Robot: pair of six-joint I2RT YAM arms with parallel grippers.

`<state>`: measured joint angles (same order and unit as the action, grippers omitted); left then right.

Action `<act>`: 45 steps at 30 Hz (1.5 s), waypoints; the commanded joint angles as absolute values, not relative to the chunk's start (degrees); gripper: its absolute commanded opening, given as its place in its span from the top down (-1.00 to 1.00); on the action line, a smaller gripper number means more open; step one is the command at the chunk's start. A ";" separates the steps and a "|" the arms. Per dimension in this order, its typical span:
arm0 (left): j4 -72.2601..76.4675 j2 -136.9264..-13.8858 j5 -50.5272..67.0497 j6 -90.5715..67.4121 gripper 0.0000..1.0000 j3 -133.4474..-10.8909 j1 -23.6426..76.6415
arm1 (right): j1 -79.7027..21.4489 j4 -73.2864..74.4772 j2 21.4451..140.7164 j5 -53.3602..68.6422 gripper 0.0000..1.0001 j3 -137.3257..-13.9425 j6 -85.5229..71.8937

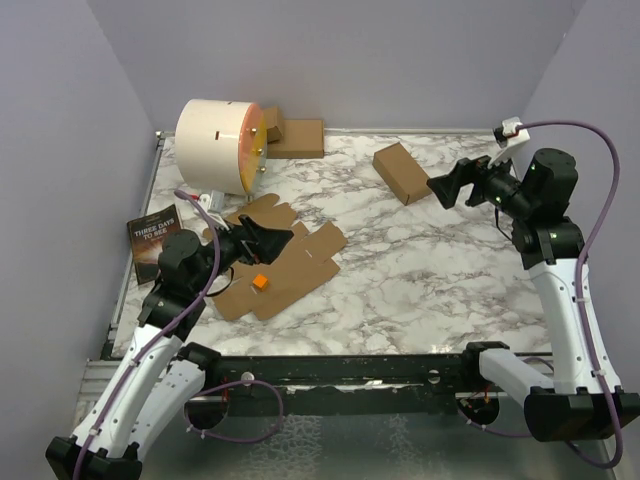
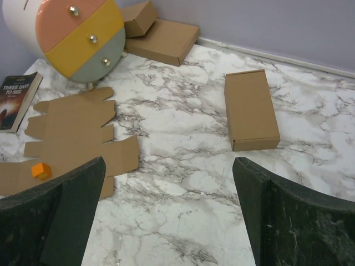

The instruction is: Fold the paper box

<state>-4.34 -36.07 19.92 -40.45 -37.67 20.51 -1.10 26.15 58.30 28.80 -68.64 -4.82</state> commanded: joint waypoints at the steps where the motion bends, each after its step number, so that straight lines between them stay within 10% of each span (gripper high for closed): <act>1: -2.23 -34.79 20.45 -41.72 -0.98 -36.39 20.37 | -0.74 25.94 57.46 29.88 -0.98 -67.52 -5.05; 27: -30.13 -48.39 2.27 -36.06 -0.79 -40.66 22.56 | -0.28 16.39 58.78 62.65 -0.98 -44.91 12.97; 45: -32.94 -65.37 -17.71 -33.16 -0.67 -45.51 28.86 | 2.02 11.96 59.48 55.65 -0.98 -38.47 15.64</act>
<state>-32.64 -64.05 -11.25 -36.71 -42.74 28.91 1.63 13.63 59.27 57.84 -37.85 14.24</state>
